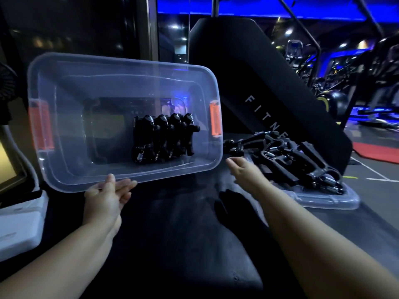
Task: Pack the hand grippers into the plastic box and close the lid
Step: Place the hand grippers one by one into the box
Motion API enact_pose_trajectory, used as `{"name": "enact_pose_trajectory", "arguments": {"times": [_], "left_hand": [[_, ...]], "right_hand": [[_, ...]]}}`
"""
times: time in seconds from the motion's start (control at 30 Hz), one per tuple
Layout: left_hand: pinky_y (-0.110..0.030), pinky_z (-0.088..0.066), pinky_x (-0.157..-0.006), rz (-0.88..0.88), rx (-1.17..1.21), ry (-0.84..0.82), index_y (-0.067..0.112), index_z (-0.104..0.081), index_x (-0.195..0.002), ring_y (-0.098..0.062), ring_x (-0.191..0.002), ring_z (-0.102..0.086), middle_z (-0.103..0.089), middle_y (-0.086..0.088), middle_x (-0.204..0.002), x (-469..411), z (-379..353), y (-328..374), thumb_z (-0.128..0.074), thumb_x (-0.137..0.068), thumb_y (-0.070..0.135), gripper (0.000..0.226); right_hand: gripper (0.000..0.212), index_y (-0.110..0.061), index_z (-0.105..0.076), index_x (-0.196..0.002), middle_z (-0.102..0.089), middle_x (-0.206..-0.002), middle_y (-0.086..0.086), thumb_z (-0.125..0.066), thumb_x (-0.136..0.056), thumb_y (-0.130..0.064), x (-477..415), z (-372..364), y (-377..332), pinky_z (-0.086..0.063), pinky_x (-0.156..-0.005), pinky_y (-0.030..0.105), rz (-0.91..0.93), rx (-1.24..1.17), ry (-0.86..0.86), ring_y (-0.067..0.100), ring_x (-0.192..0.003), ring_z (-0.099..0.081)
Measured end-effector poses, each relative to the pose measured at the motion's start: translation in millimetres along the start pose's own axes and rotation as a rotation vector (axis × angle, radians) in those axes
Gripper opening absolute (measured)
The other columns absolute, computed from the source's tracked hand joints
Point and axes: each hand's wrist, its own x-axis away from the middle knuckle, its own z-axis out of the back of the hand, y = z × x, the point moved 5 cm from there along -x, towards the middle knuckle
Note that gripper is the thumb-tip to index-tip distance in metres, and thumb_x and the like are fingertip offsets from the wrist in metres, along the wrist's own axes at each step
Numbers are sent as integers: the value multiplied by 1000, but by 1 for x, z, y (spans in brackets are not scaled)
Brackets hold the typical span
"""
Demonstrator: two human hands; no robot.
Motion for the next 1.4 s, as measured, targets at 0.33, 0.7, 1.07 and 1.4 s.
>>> {"name": "enact_pose_trajectory", "arguments": {"times": [0.33, 0.7, 1.07, 1.4], "left_hand": [[-22, -50, -63, -55, 13, -1, 14, -52, -83, -6, -63, -70, -70, 0, -71, 5, -2, 5, -41, -102, 26, 25], [-16, -54, -54, -96, -3, 29, 19, -50, -88, -7, -63, -70, -67, -5, -89, 0, -1, 1, -41, -102, 29, 19], [-13, -52, -50, -125, -17, 39, 21, -51, -87, -5, -59, -69, -72, 4, -68, -11, 3, -5, -40, -101, 32, 21], [-10, -50, -48, -110, -62, 44, 26, -48, -83, -2, -57, -68, -72, 9, -65, -23, 8, -14, -36, -102, 35, 25]], "right_hand": [[23, -24, -62, -103, -67, -91, -1, -44, -94, -35, -25, -24, -11, -52, -86, 40, 5, -185, -17, 20, -89, -63], [46, -14, -64, -111, -69, -105, 9, -34, -100, -47, -69, 8, 12, -46, -90, 38, 25, 32, 51, 28, -100, -60], [44, -20, -61, -121, -59, -123, 10, -30, -100, -43, -119, 31, 22, -35, -99, 40, 110, 459, 126, 31, -125, -40], [48, -26, -58, -123, -60, -126, 5, -24, -100, -50, -171, 9, 32, -30, -101, 40, 117, 755, 62, 27, -124, -45]]}}
